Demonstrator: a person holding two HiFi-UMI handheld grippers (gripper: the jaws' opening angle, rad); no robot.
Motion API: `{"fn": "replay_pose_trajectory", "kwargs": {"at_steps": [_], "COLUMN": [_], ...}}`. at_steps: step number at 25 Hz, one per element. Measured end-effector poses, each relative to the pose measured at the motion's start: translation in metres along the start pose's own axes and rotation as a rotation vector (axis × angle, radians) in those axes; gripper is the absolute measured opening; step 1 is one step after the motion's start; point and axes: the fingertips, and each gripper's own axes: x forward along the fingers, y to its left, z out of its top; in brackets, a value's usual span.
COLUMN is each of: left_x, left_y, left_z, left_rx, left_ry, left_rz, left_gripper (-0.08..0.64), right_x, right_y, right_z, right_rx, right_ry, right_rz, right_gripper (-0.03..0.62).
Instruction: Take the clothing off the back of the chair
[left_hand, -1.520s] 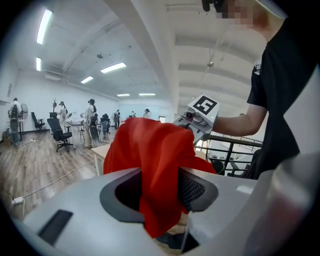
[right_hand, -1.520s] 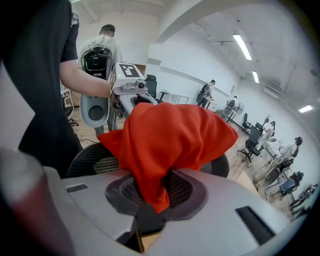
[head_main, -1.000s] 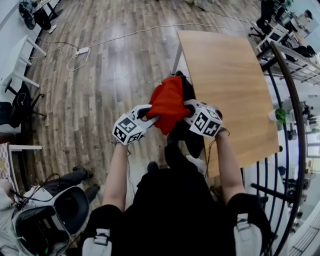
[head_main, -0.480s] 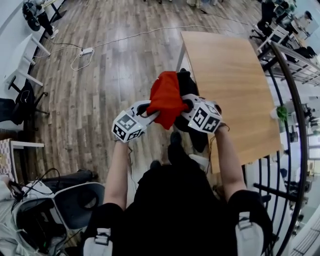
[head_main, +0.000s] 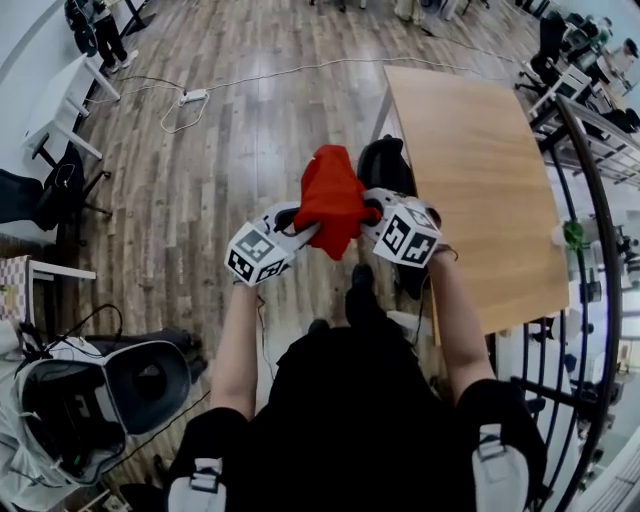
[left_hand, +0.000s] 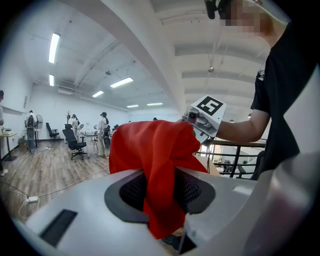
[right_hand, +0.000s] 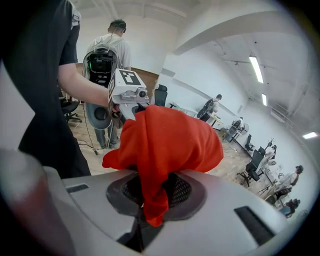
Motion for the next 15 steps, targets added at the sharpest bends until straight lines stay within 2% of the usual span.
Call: {"fn": "replay_pose_trajectory", "kwargs": {"at_steps": [15], "left_x": [-0.075], "left_y": [-0.014], "left_z": [-0.039], "left_rx": [-0.024], "left_ry": [0.016], "left_rz": [0.110], "left_gripper": [0.129], "right_x": [0.039], "right_y": [0.058], "right_z": [0.045], "right_rx": [-0.076], "right_ry": [-0.037], "right_rz": [0.076], "right_gripper": [0.058]}}
